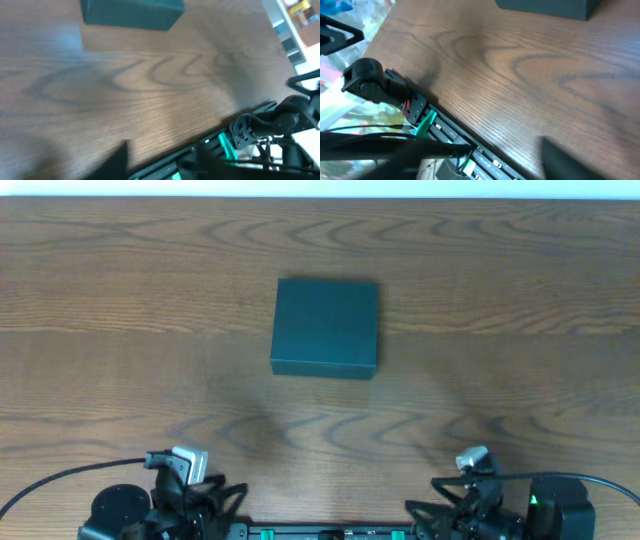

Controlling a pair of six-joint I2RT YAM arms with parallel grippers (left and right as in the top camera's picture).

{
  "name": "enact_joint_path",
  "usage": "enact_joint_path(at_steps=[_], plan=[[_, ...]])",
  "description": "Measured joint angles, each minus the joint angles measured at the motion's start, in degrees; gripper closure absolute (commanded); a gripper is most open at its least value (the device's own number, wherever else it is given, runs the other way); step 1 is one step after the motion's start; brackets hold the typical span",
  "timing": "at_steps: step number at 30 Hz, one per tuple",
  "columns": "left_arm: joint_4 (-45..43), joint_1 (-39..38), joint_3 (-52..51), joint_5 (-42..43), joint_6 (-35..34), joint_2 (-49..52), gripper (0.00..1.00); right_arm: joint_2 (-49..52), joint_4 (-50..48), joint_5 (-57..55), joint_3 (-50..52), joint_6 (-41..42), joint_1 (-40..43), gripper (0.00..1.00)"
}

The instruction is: Pack container

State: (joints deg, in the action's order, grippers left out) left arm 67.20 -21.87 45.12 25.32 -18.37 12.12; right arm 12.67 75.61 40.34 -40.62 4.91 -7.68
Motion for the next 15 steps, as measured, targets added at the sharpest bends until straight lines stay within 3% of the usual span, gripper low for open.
enact_joint_path(at_steps=[15], plan=[[4.92, 0.0, -0.11, 0.42, -1.18, -0.02, 0.05, -0.02, -0.85, -0.07, 0.02, 2.56, 0.0, 0.01]])
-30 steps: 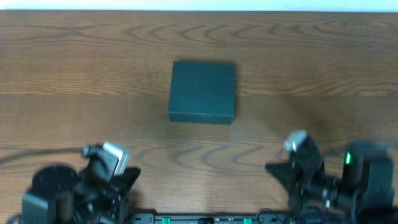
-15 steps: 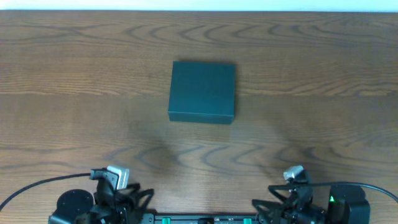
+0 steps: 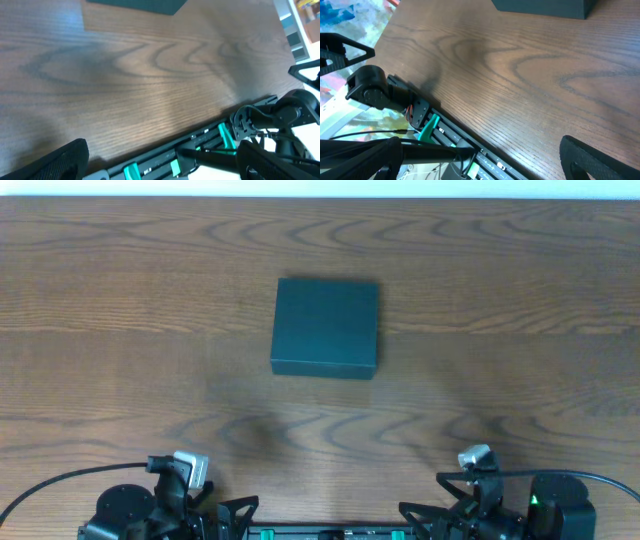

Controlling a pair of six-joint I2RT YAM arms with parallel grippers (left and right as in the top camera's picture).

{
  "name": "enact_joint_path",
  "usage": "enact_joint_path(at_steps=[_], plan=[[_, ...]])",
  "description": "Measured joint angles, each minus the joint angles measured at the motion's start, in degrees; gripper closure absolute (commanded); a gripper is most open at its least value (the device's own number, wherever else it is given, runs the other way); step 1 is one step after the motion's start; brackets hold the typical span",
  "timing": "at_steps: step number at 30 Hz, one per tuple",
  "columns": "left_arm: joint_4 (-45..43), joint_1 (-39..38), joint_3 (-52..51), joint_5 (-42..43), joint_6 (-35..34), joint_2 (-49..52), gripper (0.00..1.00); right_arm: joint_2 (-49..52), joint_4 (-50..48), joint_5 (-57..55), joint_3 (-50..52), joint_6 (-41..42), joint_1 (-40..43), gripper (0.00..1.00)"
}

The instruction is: Pack container

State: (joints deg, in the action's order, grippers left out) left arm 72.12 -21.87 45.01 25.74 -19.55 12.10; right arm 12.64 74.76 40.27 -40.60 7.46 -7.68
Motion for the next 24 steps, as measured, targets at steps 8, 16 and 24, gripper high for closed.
enact_joint_path(at_steps=[8, 16, 24], plan=[[0.04, 0.0, 0.0, -0.04, 0.04, 0.0, 0.05, 0.0, 0.0, -0.02, 0.0, 0.02, 0.0, 0.01], [-15.02, 1.31, -0.37, -9.99, 0.07, -0.02, 0.05, 0.0, -0.02, -0.02, 0.04, 0.02, -0.02, 0.01], [-26.82, 7.98, -9.05, -20.2, 10.95, -0.9, 0.05, -0.02, -0.02, -0.02, 0.11, 0.02, -0.02, 0.01]])
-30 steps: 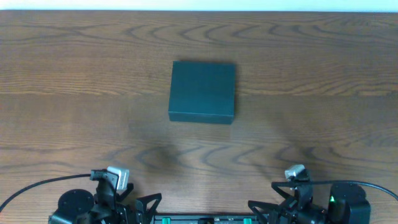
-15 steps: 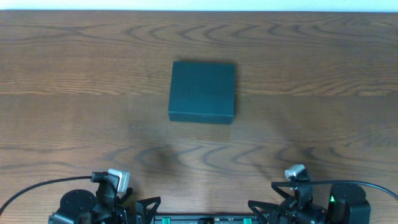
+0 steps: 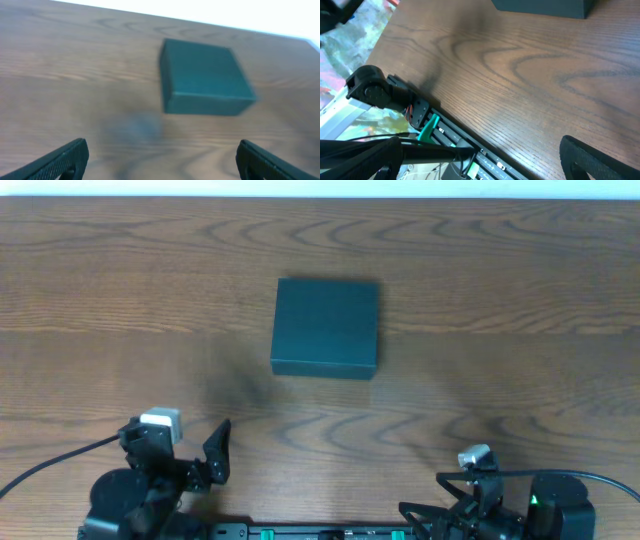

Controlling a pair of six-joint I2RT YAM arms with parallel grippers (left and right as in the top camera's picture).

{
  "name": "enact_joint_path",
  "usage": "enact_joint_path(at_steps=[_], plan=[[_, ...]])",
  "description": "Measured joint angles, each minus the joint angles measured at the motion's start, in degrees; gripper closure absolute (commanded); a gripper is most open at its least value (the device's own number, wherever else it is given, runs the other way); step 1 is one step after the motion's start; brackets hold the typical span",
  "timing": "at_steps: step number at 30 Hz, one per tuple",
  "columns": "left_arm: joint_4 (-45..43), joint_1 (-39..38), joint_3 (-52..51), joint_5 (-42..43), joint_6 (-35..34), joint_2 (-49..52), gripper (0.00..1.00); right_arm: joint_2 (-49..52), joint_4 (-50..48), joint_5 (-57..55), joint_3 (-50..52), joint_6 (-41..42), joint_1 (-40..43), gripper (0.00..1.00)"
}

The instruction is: Pack container

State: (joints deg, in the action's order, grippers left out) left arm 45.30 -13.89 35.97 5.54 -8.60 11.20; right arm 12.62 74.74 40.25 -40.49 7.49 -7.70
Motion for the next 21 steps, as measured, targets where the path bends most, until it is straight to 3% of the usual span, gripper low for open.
enact_joint_path(at_steps=[8, 21], plan=[[-7.78, 2.91, -13.4, -1.92, 8.15, -7.74, 0.05, 0.0, 0.0, -0.04, 0.09, 0.02, 0.0, 0.01], [-11.17, 3.34, -23.87, -2.14, 9.33, -10.51, 0.05, 0.0, -0.02, -0.02, 0.09, 0.02, 0.0, 0.01]])
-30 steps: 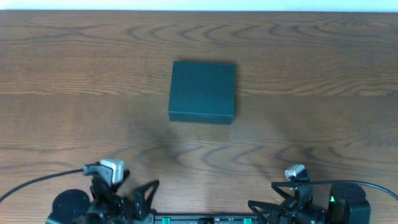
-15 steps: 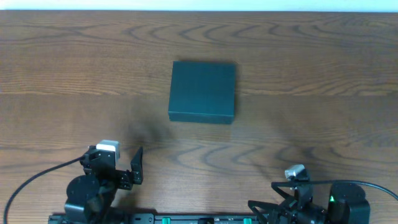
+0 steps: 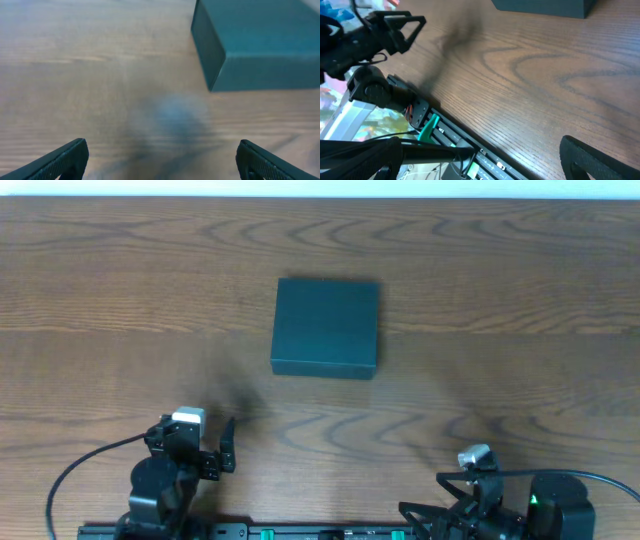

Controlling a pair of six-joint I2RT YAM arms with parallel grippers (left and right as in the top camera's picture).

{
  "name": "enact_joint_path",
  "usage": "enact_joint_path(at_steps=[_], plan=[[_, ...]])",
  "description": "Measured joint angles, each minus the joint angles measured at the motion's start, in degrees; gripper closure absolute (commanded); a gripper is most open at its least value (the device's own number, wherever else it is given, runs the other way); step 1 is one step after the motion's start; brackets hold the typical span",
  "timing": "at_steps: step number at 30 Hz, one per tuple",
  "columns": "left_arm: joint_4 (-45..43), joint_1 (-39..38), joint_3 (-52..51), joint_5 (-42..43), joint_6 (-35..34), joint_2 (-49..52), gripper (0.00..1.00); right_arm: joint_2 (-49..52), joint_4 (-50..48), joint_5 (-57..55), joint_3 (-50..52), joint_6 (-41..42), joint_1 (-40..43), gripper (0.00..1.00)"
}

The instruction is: Pack container

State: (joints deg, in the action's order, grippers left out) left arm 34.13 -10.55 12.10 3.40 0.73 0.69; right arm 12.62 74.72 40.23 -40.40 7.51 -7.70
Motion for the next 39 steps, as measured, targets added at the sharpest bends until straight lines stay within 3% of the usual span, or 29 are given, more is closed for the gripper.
enact_joint_path(at_steps=[39], plan=[[-1.29, 0.0, -2.95, -0.42, 0.44, -0.07, 0.05, 0.0, 0.02, 0.0, 0.0, 0.0, 0.0, 0.01]])
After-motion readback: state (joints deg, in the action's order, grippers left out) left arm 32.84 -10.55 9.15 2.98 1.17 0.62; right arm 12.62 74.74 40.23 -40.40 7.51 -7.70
